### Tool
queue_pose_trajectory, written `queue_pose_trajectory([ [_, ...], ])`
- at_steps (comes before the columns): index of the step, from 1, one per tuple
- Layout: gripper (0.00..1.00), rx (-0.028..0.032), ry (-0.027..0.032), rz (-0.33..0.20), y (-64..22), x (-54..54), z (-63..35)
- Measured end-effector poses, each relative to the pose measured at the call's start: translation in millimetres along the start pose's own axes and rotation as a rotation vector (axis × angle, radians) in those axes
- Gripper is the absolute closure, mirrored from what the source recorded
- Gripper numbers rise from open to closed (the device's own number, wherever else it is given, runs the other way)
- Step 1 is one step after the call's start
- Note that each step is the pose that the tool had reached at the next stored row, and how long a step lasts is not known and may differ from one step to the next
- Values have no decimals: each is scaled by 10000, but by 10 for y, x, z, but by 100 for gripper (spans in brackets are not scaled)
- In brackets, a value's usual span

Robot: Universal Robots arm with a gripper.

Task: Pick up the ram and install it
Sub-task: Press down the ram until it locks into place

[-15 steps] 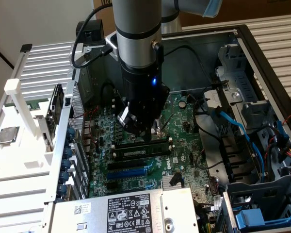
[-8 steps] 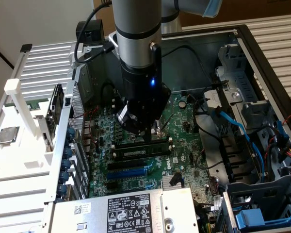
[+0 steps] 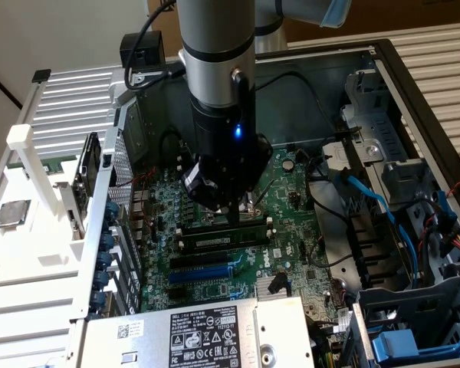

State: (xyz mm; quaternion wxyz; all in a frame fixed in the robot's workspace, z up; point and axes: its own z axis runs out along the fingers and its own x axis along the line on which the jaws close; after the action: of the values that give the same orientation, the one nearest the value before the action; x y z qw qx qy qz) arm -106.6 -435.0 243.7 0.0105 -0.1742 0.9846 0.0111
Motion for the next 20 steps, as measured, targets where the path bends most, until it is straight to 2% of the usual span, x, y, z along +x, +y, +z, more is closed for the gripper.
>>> queue_pose_trajectory([
  [20,90,72,-54,2934,0,0,0],
])
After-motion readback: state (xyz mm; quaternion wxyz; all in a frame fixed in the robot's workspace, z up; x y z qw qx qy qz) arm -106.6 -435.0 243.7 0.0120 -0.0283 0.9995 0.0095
